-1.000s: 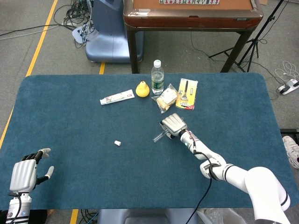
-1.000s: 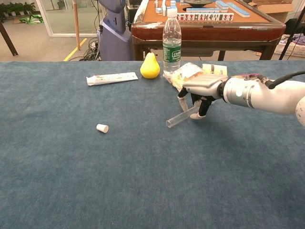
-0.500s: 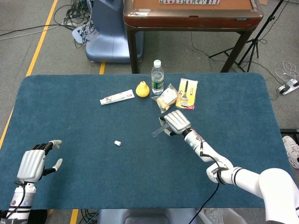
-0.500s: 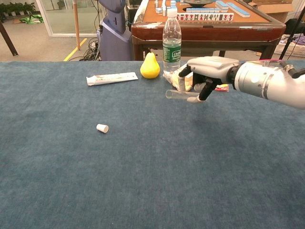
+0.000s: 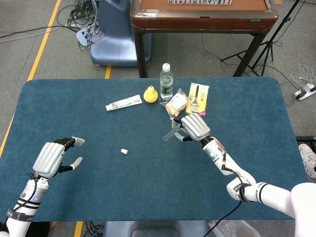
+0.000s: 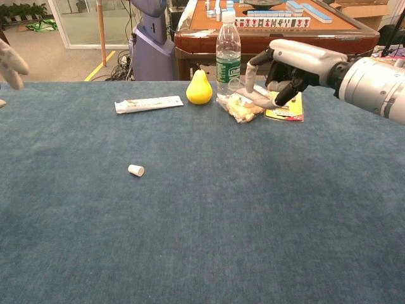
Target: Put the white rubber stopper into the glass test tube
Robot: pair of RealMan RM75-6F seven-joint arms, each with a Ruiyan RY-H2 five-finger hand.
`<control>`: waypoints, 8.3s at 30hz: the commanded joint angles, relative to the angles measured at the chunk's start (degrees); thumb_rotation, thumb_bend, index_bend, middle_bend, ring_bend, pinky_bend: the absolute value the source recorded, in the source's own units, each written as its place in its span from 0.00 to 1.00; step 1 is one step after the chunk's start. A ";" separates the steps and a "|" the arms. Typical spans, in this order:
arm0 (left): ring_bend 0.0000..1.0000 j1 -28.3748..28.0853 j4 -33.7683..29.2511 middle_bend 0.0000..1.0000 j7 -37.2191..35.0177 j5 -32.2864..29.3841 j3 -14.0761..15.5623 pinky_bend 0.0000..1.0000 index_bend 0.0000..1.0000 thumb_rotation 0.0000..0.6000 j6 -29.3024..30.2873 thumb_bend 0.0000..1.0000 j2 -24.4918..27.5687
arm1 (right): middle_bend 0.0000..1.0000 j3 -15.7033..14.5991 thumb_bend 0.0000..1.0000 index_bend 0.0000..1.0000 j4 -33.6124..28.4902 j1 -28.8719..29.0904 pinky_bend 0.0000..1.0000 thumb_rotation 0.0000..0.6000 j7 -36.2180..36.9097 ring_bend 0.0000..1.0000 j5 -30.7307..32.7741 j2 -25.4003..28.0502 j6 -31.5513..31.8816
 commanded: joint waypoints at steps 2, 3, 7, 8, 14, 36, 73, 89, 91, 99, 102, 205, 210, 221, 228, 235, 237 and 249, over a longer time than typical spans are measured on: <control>0.45 -5.15 3.32 0.44 -2.19 0.98 -0.99 0.48 0.35 1.00 -5.64 0.27 -1.14 | 1.00 0.12 0.45 0.89 -1.99 -0.74 1.00 1.00 -0.94 1.00 0.21 1.80 0.46; 0.47 -6.28 4.25 0.46 -2.50 1.03 -1.16 0.49 0.35 1.00 -6.82 0.27 -1.65 | 1.00 0.13 0.45 0.89 -2.53 -0.85 1.00 1.00 -1.37 1.00 0.34 2.28 0.43; 0.55 -11.25 8.86 0.56 -5.28 0.63 -1.59 0.52 0.36 1.00 -12.42 0.31 -4.48 | 1.00 0.25 0.45 0.89 -5.25 -1.42 1.00 1.00 -3.94 1.00 1.36 4.59 0.25; 0.58 -12.20 9.91 0.59 -5.90 0.45 -1.67 0.55 0.36 1.00 -13.44 0.32 -5.18 | 1.00 0.25 0.45 0.89 -5.81 -1.56 1.00 1.00 -4.55 1.00 1.63 5.04 0.21; 0.93 -17.87 14.50 0.91 -4.04 -5.43 -1.87 0.98 0.32 1.00 -22.97 0.35 -7.50 | 1.00 0.38 0.45 0.89 -9.07 -2.40 1.00 1.00 -7.79 1.00 3.16 7.30 0.29; 1.00 -28.32 17.56 1.00 -4.34 -12.71 4.03 1.00 0.14 1.00 -41.87 0.62 -10.49 | 1.00 -0.07 0.45 0.89 -10.80 -3.73 1.00 1.00 -11.15 1.00 6.53 8.95 -1.38; 1.00 -31.11 20.46 1.00 2.06 -22.49 7.93 1.00 0.17 1.00 -40.23 0.62 -13.93 | 1.00 -0.17 0.45 0.89 -10.07 -4.17 1.00 1.00 -10.57 1.00 6.40 8.64 -2.30; 1.00 -30.56 17.57 1.00 3.58 -24.17 8.86 1.00 0.18 1.00 -38.22 0.62 -10.90 | 1.00 0.14 0.45 0.89 -10.83 -3.80 1.00 1.00 -11.81 1.00 6.80 8.61 -2.55; 1.00 -30.58 17.14 1.00 3.67 -24.11 8.73 1.00 0.18 1.00 -37.90 0.62 -10.64 | 1.00 0.13 0.45 0.89 -11.08 -3.83 1.00 1.00 -12.00 1.00 6.91 8.68 -2.56; 1.00 -30.66 15.37 1.00 3.81 -24.63 7.84 1.00 0.18 1.00 -36.41 0.62 -9.78 | 1.00 0.07 0.45 0.89 -11.86 -4.11 1.00 1.00 -12.79 1.00 7.29 9.13 -2.31; 1.00 -30.42 15.12 1.00 2.92 -24.16 7.21 1.00 0.18 1.00 -35.66 0.62 -9.94 | 1.00 0.07 0.45 0.89 -11.93 -4.17 1.00 1.00 -12.88 1.00 7.35 9.26 -2.28; 1.00 -26.27 32.99 1.00 -8.85 -15.42 -0.49 1.00 0.54 1.00 -27.16 0.28 -21.82 | 1.00 0.17 0.45 0.89 -11.32 -3.92 1.00 1.00 -12.05 1.00 8.61 8.23 -3.95; 1.00 -24.63 25.89 1.00 -11.14 -15.01 -2.87 1.00 0.54 1.00 -23.18 0.28 -16.20 | 1.00 1.25 0.45 0.90 -9.90 -2.96 1.00 1.00 -8.34 1.00 7.86 5.58 -4.13; 1.00 -22.29 13.26 1.00 -7.53 -18.85 -7.76 1.00 0.54 1.00 -15.40 0.28 -8.44 | 1.00 3.73 0.46 0.91 -4.24 0.05 1.00 1.00 2.17 1.00 5.78 -1.42 -5.04; 1.00 -22.49 9.00 1.00 -7.04 -19.85 -9.65 1.00 0.55 1.00 -13.43 0.28 -7.34 | 1.00 6.01 0.46 0.91 0.35 2.43 1.00 1.00 7.85 1.00 6.35 -6.72 -5.65; 1.00 -23.41 7.88 1.00 -6.71 -19.31 -10.27 1.00 0.55 1.00 -12.20 0.28 -8.66 | 1.00 8.06 0.46 0.91 4.69 4.97 1.00 1.00 10.80 1.00 7.69 -11.07 -6.90; 1.00 -23.76 7.85 1.00 -6.54 -18.89 -10.18 1.00 0.55 1.00 -12.12 0.28 -9.10 | 1.00 8.63 0.47 0.91 5.69 5.71 1.00 1.00 10.67 1.00 8.32 -12.16 -7.22; 1.00 -25.72 7.92 1.00 -5.24 -16.99 -9.86 1.00 0.55 1.00 -11.37 0.28 -11.99 | 1.00 11.45 0.48 0.91 9.86 9.47 1.00 1.00 9.87 1.00 11.48 -16.64 -9.20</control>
